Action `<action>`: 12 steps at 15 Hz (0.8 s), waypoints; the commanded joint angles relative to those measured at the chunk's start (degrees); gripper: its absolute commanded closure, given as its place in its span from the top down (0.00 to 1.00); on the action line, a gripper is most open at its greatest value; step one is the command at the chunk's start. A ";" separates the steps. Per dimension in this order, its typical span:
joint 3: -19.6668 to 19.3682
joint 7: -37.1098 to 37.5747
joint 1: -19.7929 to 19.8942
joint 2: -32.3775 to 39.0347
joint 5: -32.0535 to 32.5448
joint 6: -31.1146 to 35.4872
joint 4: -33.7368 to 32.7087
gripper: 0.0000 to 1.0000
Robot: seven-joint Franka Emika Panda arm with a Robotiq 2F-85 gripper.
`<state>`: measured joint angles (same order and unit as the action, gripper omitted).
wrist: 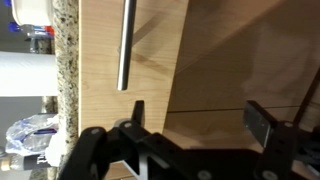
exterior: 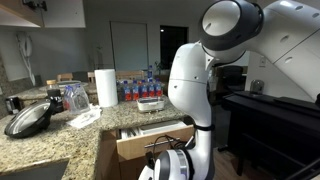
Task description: Open the drawer
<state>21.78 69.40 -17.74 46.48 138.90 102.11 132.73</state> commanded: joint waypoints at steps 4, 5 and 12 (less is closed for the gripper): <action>8.30 -16.23 3.78 -11.58 -23.74 15.22 6.17 1.00; 8.94 -18.14 4.34 -13.11 -27.01 18.74 6.48 1.00; 5.00 -34.75 7.96 -22.95 -45.96 39.78 3.00 1.00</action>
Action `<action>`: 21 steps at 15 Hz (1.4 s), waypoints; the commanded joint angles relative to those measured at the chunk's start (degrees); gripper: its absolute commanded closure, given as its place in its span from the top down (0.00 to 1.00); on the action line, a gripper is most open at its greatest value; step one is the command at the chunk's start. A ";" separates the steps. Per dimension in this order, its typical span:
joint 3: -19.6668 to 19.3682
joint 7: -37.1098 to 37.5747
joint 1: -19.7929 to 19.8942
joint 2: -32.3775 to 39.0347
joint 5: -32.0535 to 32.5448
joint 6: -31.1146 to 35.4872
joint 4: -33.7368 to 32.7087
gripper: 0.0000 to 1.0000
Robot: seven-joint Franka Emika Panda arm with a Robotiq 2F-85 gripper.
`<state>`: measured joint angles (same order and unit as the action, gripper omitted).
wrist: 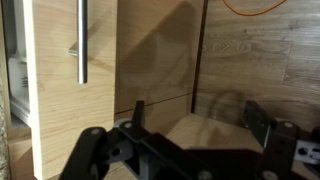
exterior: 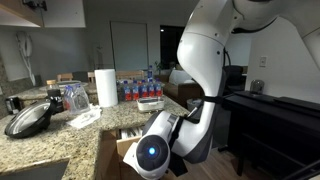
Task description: Open the drawer
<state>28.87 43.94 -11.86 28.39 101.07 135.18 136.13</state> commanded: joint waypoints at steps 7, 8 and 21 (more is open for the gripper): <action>-7.00 -35.43 2.53 -4.83 -39.33 9.08 -4.97 1.00; -7.44 -36.91 2.28 -4.62 -42.58 9.06 -5.39 1.00; -18.93 -24.38 -4.75 -3.66 -47.75 11.18 -8.13 1.00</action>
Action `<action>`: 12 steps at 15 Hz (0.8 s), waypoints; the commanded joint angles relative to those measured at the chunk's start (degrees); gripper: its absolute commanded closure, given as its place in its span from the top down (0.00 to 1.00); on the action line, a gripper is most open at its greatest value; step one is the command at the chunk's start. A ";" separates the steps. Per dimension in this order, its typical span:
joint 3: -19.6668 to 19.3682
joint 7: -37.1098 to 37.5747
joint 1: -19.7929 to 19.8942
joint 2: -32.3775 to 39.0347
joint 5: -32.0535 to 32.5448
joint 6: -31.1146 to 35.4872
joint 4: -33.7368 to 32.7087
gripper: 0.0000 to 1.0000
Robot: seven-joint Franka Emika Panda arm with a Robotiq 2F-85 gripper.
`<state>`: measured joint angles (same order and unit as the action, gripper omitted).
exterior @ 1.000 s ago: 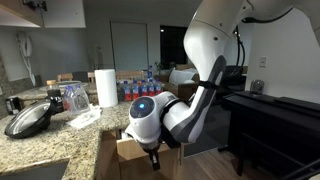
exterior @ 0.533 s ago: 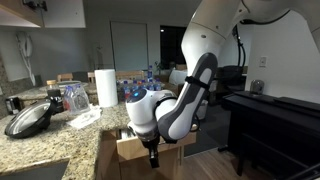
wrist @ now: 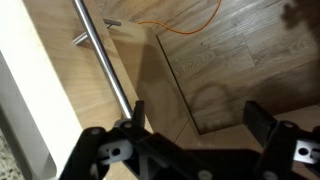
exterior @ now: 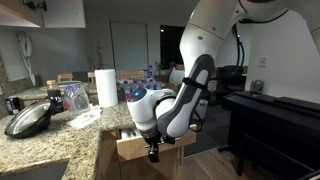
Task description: Open the drawer
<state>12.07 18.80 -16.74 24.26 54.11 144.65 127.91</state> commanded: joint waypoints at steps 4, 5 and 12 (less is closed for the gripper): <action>-4.80 -0.97 0.30 1.60 1.76 2.51 -1.02 1.00; -5.30 -2.20 0.42 2.33 2.41 2.35 -1.77 1.00; -6.28 -13.72 3.03 7.69 1.40 2.17 -7.72 1.00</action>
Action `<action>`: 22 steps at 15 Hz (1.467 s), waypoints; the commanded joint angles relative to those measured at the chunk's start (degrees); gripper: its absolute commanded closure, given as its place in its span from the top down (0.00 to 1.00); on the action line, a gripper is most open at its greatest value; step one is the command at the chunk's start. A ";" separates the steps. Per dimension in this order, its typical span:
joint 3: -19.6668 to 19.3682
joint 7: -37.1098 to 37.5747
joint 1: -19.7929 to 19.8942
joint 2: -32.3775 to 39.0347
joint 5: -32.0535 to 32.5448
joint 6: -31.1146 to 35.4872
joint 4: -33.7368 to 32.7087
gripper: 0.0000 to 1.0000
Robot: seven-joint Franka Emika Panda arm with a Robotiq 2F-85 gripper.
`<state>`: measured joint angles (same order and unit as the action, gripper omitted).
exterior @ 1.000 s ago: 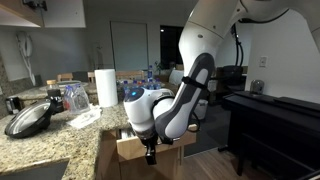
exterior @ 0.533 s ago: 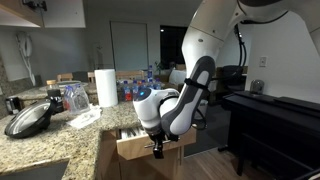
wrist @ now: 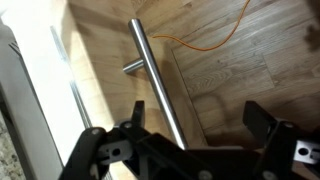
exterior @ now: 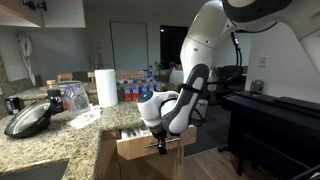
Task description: Open the drawer
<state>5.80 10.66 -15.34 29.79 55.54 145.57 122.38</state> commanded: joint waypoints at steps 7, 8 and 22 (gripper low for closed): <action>0.19 -12.00 2.79 4.25 1.46 6.19 -1.90 1.00; 0.16 -12.15 2.52 3.82 2.11 7.09 -1.16 1.00; 3.50 -18.81 3.41 1.66 2.89 9.37 4.79 1.00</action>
<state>8.06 -7.25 -11.59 31.32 59.02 152.91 123.70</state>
